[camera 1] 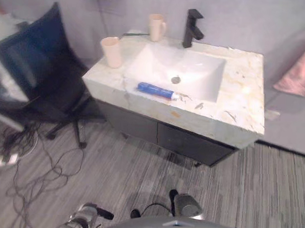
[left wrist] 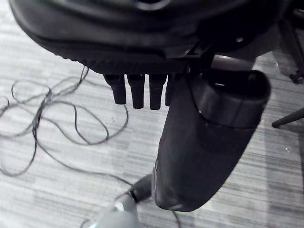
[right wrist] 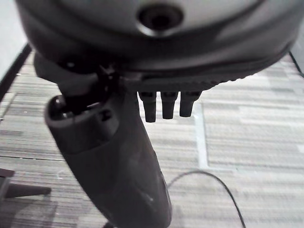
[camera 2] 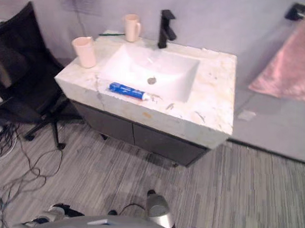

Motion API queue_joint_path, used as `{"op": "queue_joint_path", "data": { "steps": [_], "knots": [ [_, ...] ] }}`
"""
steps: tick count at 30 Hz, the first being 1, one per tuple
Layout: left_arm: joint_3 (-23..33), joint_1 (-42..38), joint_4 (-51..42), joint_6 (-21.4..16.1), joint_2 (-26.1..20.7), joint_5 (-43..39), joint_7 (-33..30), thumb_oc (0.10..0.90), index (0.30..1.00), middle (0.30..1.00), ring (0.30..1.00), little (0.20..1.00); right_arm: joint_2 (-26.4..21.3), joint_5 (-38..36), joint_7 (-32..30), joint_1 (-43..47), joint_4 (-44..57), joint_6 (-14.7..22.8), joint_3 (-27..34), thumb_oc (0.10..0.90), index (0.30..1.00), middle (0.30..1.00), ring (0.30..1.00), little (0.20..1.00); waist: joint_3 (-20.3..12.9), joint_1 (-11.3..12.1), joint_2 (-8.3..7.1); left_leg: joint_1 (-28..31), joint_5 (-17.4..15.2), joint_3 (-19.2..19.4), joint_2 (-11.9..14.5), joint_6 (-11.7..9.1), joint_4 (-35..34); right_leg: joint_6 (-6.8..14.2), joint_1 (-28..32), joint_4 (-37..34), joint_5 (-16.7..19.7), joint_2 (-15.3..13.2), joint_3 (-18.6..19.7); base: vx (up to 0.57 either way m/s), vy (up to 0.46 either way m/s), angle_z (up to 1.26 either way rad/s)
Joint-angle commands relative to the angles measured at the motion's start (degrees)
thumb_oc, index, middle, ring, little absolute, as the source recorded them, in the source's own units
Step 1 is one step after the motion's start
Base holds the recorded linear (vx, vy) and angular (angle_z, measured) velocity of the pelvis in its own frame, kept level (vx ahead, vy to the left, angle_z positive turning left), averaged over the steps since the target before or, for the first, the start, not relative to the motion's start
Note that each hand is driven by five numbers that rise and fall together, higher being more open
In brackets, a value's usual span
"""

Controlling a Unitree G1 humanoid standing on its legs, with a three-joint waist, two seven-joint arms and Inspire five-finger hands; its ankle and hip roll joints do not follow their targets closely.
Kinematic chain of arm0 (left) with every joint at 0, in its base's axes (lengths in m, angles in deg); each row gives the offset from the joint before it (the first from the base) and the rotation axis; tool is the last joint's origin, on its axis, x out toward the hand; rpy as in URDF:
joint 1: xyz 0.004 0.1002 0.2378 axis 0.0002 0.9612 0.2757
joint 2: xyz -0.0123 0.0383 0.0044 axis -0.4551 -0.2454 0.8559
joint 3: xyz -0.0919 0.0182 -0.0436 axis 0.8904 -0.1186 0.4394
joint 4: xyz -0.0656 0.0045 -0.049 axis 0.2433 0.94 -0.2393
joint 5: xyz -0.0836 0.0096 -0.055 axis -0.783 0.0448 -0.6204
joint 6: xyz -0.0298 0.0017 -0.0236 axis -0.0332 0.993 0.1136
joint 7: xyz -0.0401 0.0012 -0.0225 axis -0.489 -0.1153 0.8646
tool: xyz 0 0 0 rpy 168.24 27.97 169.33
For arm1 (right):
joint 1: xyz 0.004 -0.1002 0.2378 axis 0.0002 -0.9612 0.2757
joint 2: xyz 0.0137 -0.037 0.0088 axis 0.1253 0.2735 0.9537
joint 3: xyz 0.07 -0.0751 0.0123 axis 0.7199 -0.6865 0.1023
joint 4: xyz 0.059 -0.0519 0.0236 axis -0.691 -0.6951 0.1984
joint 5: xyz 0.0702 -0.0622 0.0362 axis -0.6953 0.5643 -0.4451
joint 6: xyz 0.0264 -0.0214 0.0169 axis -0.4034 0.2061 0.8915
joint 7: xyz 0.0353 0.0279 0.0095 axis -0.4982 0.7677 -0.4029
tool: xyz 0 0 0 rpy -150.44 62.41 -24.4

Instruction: Organize the bathroom.

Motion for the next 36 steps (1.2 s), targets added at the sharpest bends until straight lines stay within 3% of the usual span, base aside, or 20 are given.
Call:
{"op": "queue_joint_path", "data": {
  "steps": [1,2,3,4,7,8,10,12,14,17,20,21,24,30,34,36],
  "knots": [
    [3.2,0.6,1.6,-0.8,-1.9,0.4,-1.2,0.800,0.900,0.900,0.900,0.900,-0.9,3.0,-0.1,1.3,-1.9,1.7,-1.7,0.800,0.900,0.900,0.900,0.900,0.0,1.2,-1.27,-0.5,-4.3,-1.0,-3.4,1.2,2.5,2.5,0.8,-4.5,-2.0,0.2,-8.1,0.12,0.072,-1.51],
    [3.4,0.5,1.5,-1.1,-1.8,0.6,-1.5,0.800,0.900,0.900,0.900,0.900,-0.7,2.8,0.2,1.2,-2.2,1.5,-1.5,0.800,0.900,0.900,0.900,0.900,0.0,1.4,-1.88,0.1,-4.6,0.1,-4.3,1.1,2.1,2.4,0.3,-6.3,-0.5,0.4,-10.9,0.17,0.099,-1.63],
    [3.1,0.3,1.6,-1.7,-1.5,0.8,-2.1,0.800,0.900,0.900,0.900,0.900,-0.4,1.7,0.2,0.7,-2.5,1.4,-1.4,0.800,0.900,0.900,0.900,0.900,0.5,1.2,-1.90,0.6,-4.6,0.2,-4.5,1.3,2.1,1.7,-0.5,-5.4,-0.3,1.1,-11.0,0.28,0.097,-0.99],
    [2.3,-0.4,1.4,-1.7,-1.2,2.3,-2.6,0.800,0.900,0.900,0.900,0.900,-0.2,-1.1,0.6,-0.7,-3.1,2.2,-1.2,0.800,0.900,0.900,0.900,0.900,0.4,0.0,-2.43,0.3,-5.1,-1.9,-5.9,1.9,2.8,0.9,0.3,-8.5,0.8,3.5,-6.5,0.30,0.096,-0.35],
    [2.0,-0.4,0.8,-2.1,-0.7,1.5,-3.0,0.800,0.900,0.900,0.900,0.900,-0.2,-1.7,0.4,-1.1,-3.3,2.7,-1.3,0.800,0.900,0.900,0.900,0.900,0.0,-0.2,-2.35,-1.1,-5.9,-3.2,-6.9,1.1,7.1,-0.2,1.4,-7.7,0.0,4.3,-4.6,0.21,0.100,0.67],
    [1.8,-0.6,0.1,-3.0,-0.1,1.7,-3.3,0.800,0.900,0.900,0.900,0.900,-0.8,-0.1,0.5,-1.4,-2.9,3.3,-1.6,0.800,0.900,0.900,0.900,0.900,0.5,0.1,-2.64,-4.4,-4.0,-4.5,-7.0,-0.5,16.2,-1.4,4.0,-7.9,-0.8,4.4,-2.9,0.15,0.096,0.16],
    [1.8,-0.6,-0.4,-4.0,0.0,1.1,-3.5,0.800,0.900,0.900,0.900,0.900,-1.2,1.1,1.3,-1.5,-2.4,3.1,-2.0,0.800,0.900,0.900,0.900,0.900,0.9,0.6,-2.88,-7.6,-1.3,-5.7,-6.6,-1.7,22.3,-2.2,5.1,-7.9,-1.1,4.4,-1.8,0.14,0.124,-0.27],
    [2.2,-0.8,-1.5,-4.5,-0.2,0.6,-3.4,0.800,0.900,0.900,0.900,0.900,-1.6,1.5,2.2,-1.1,-2.2,4.2,-2.8,0.800,0.900,0.900,0.900,0.900,1.3,1.5,-3.47,-9.8,-1.8,-6.0,-4.8,-1.3,26.0,-2.9,6.6,-7.2,-2.3,3.6,-1.2,0.13,0.175,-0.27],
    [2.5,-0.9,-2.0,-4.8,-0.2,0.8,-3.4,0.800,0.900,0.900,0.900,0.900,-1.8,2.5,3.0,-0.5,-2.1,6.5,-3.3,0.800,0.900,0.900,0.900,0.900,1.3,1.9,-3.95,-9.0,-2.9,-5.8,-2.8,-0.4,24.6,-3.0,7.7,-7.2,-2.7,3.1,-1.1,0.12,0.189,-0.13],
    [1.4,-1.1,-2.6,-4.2,-0.1,0.9,-4.0,0.800,0.900,0.900,0.900,0.900,-2.0,2.7,3.7,0.9,-0.9,8.3,-4.8,0.800,0.900,0.900,0.900,0.900,0.3,2.5,-4.83,-6.8,-3.7,-9.6,-0.7,1.2,18.5,-2.9,8.9,-8.3,-2.9,3.0,1.0,0.09,0.221,-0.01],
    [1.4,-1.2,-2.3,-3.8,0.3,0.3,-4.8,0.800,0.900,0.900,0.900,0.900,-2.1,4.0,5.8,1.7,-0.1,9.9,-5.8,0.800,0.900,0.900,0.900,0.900,-0.7,3.0,-4.56,-4.5,-4.8,-14.4,-1.0,0.9,13.4,-2.3,9.1,-8.0,-3.6,2.7,3.3,0.07,0.358,-0.11],
    [1.6,-1.1,-2.0,-3.6,0.4,-0.3,-4.9,0.800,0.900,0.900,0.900,0.900,-2.1,3.8,5.7,1.8,0.4,10.1,-6.3,0.800,0.900,0.900,0.900,0.900,-1.0,2.9,-4.02,-3.7,-4.8,-14.5,-1.3,0.8,11.5,-1.8,8.6,-7.3,-4.0,2.6,3.8,0.02,0.346,-0.38],
    [1.2,-0.9,-1.4,-3.7,0.0,0.0,-4.5,0.800,0.900,0.900,0.900,0.900,-2.0,4.4,6.0,2.1,1.4,10.6,-7.0,0.800,0.900,0.900,0.900,0.900,-1.1,2.2,-2.64,-1.8,-4.0,-13.0,-1.3,0.9,6.8,-0.4,7.4,-5.4,-4.5,1.6,3.8,-0.02,0.313,-0.23],
    [0.9,-0.4,-0.3,-5.2,-0.2,-1.0,-8.1,0.800,0.900,0.900,0.900,0.900,-0.9,6.3,5.8,2.7,2.6,10.6,-8.9,0.800,0.900,0.900,0.900,0.900,-1.6,2.6,-1.94,-2.3,-0.6,-11.4,-1.6,0.6,0.9,1.5,7.8,-6.7,-3.7,-0.3,3.0,-0.07,0.221,0.10],
    [0.9,0.3,0.6,-5.5,-0.8,0.0,-8.7,0.800,0.900,0.900,0.900,0.900,0.0,6.3,4.4,3.8,3.3,9.3,-10.1,0.800,0.900,0.900,0.900,0.900,-1.9,3.8,-2.42,-3.8,-0.3,-8.9,-2.1,0.8,0.2,3.1,7.6,-8.9,-1.7,-3.0,-0.2,-0.10,0.124,0.03],
    [2.3,1.5,1.0,-7.8,-1.3,-2.3,-9.4,0.800,0.900,0.900,0.900,0.900,0.5,7.7,4.6,4.6,3.6,9.1,-10.6,0.800,0.900,0.900,0.900,0.900,-1.9,5.3,-2.72,-3.9,-0.5,-5.1,-1.6,1.0,0.2,3.8,7.4,-8.6,-1.4,-4.8,-5.1,-0.14,0.072,-0.19]
  ]
}}
